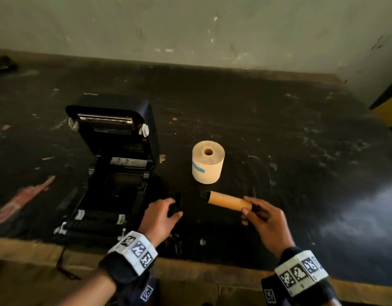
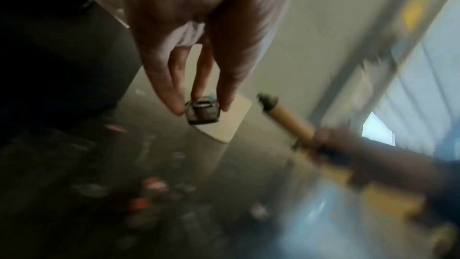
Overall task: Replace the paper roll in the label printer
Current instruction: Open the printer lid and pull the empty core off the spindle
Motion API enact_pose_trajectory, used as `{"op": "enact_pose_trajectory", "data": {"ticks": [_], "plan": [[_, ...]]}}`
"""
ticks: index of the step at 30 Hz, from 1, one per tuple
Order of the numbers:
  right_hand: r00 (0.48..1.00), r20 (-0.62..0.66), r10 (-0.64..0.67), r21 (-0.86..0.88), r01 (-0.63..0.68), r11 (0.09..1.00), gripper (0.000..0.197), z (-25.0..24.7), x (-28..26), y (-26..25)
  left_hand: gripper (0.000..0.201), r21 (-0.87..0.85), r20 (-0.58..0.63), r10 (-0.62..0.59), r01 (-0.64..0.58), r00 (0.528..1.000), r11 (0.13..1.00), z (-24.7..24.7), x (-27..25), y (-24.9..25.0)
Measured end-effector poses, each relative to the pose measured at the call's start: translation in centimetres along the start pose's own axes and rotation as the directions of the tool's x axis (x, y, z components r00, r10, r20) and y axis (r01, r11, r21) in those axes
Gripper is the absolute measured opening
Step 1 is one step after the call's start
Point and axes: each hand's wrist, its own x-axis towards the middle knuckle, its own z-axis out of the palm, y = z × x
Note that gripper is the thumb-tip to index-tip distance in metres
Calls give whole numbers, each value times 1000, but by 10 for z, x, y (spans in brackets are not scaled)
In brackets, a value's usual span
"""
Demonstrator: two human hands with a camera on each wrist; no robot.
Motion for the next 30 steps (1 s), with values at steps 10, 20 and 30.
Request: {"op": "enact_pose_trajectory", "data": {"ticks": [10, 20, 30], "plan": [[996, 80, 41, 36, -44, 998, 33, -9, -11, 16, 38, 453, 115, 13, -64, 993, 889, 36, 12, 0], [989, 144, 17, -91, -3, 996, 36, -20, -9, 11, 37, -240, 278, 424, -365, 862, 900, 22, 10, 60], [991, -110, 73, -364, -108, 925, 33, -65, 3, 26, 30, -141, 95, 365, -350, 926, 926, -15, 41, 40]]}}
